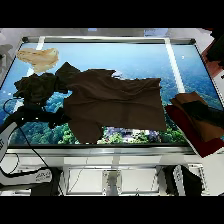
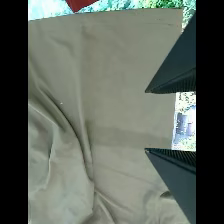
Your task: Fold the shirts.
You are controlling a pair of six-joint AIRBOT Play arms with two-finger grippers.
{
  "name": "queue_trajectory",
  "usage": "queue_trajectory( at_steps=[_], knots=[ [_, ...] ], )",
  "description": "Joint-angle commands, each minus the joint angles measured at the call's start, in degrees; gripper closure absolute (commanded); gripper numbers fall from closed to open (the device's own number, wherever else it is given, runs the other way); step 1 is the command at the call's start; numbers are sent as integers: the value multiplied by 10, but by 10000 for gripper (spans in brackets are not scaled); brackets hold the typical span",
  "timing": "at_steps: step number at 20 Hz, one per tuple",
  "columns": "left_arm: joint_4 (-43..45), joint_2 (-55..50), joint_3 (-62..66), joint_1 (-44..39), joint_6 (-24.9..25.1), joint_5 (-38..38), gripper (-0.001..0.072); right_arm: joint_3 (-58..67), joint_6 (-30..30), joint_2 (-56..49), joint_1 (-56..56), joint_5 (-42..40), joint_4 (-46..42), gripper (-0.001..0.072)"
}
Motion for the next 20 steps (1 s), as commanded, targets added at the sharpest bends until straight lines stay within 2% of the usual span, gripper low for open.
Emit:
queue_trajectory(
  at_steps=[1, 5, 8, 12, 16, 20],
  knots=[
    [-13, -4, 0, -21, 16, -5, 694, -28, 54, 1, 0, 36, -6, 326],
    [-12, -4, 0, -23, 16, 5, 695, -233, 178, 44, 0, 39, -14, 325],
    [-12, -4, 0, -23, 30, 23, 694, -400, 248, 74, 0, -44, 38, 325],
    [-13, -4, 1, -23, 31, 24, 694, -503, 241, 76, 0, -252, 195, 326],
    [-13, -4, 1, -23, 31, 17, 694, -501, 225, 75, 0, -340, 208, 327],
    [-13, -4, 1, -23, 31, 16, 694, -501, 218, 75, 0, -375, 208, 343]
  ],
)
